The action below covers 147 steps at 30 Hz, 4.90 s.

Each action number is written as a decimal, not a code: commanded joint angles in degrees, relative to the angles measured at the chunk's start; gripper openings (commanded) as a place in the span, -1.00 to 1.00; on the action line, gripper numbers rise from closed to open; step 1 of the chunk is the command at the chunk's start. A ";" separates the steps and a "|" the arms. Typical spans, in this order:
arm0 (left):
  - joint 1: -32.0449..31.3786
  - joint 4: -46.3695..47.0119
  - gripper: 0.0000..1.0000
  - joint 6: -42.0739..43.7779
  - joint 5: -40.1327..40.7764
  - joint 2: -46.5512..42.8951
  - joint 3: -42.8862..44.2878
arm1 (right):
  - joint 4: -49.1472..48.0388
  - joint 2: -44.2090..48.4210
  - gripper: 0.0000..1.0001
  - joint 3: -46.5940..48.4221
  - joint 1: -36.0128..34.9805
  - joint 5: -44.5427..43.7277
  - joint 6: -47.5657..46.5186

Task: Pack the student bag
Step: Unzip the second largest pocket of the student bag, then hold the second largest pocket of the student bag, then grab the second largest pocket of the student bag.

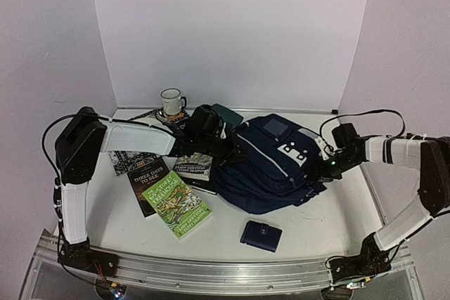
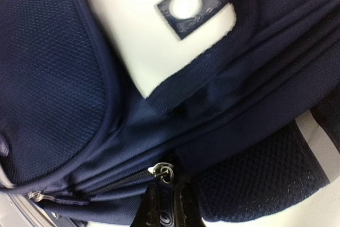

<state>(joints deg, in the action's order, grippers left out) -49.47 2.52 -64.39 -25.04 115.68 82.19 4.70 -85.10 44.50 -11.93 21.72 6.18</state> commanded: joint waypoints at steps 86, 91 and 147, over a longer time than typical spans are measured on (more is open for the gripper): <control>-8.75 1.76 0.01 22.41 28.82 -19.91 -20.16 | 8.29 -12.78 -0.38 19.05 -37.03 -46.91 -7.91; -11.44 0.09 0.01 22.80 32.17 -18.74 -18.56 | 8.13 -8.97 -0.88 20.12 -37.09 -44.97 -7.55; -19.61 -12.32 -0.66 15.64 53.20 -7.93 -5.30 | 9.80 -1.25 -0.94 25.65 -36.81 -37.13 1.28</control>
<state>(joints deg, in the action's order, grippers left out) -69.86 -7.89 -48.37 26.10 112.10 78.12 17.37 -90.35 69.17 -48.29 -15.50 6.26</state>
